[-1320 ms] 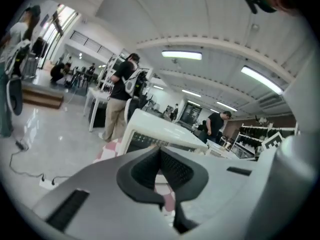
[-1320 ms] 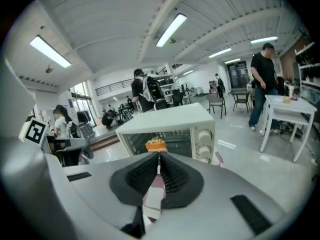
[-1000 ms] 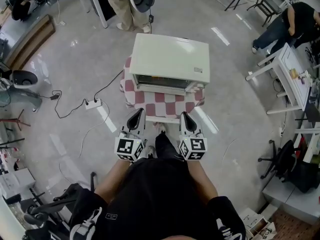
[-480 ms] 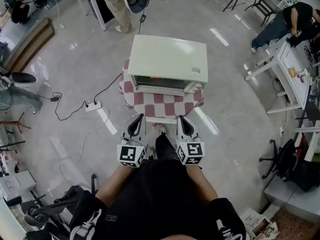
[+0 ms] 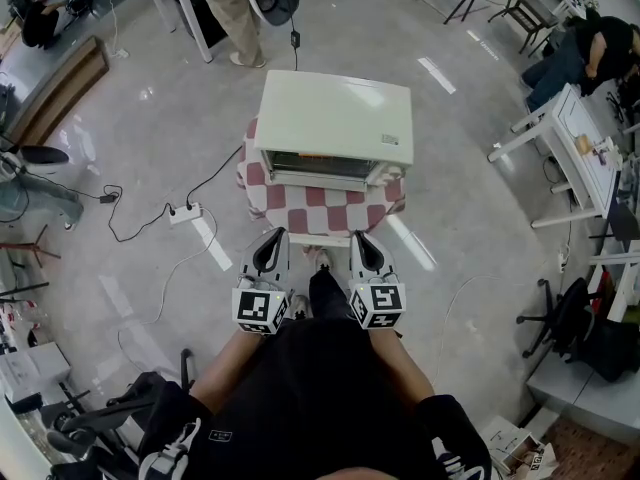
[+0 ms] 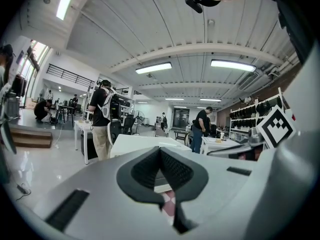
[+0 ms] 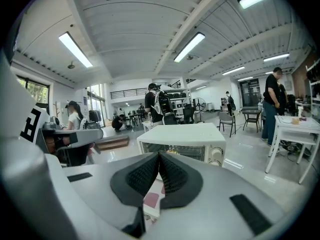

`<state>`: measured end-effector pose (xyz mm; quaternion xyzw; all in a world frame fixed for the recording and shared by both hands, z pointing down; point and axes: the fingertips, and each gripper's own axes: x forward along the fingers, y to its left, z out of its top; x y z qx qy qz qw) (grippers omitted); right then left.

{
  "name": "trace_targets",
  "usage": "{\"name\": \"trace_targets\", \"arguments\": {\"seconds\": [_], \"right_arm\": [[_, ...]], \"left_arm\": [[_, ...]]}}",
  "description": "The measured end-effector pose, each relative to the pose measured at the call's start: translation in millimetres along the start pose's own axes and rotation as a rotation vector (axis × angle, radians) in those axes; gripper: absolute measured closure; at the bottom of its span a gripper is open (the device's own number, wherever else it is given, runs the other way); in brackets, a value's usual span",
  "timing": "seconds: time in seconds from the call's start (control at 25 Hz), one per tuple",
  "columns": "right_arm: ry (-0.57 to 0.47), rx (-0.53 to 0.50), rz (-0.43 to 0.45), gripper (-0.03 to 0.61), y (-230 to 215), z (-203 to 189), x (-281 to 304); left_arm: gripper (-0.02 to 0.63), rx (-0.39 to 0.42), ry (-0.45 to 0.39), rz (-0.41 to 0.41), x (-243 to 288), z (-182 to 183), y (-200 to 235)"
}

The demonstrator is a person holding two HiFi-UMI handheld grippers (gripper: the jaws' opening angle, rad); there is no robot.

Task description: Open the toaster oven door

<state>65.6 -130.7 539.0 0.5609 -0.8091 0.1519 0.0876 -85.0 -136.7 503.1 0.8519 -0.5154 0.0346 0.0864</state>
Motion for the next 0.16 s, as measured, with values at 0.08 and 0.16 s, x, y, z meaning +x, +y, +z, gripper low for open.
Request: {"name": "trace_targets", "arguments": {"seconds": [0.08, 0.16], "right_arm": [[0.000, 0.002, -0.002, 0.551, -0.3, -0.2, 0.0], [0.001, 0.003, -0.003, 0.551, -0.6, -1.0, -0.1]], "left_arm": [[0.604, 0.005, 0.002, 0.000, 1.0, -0.4, -0.1], [0.604, 0.010, 0.004, 0.001, 2.0, -0.7, -0.2]]}}
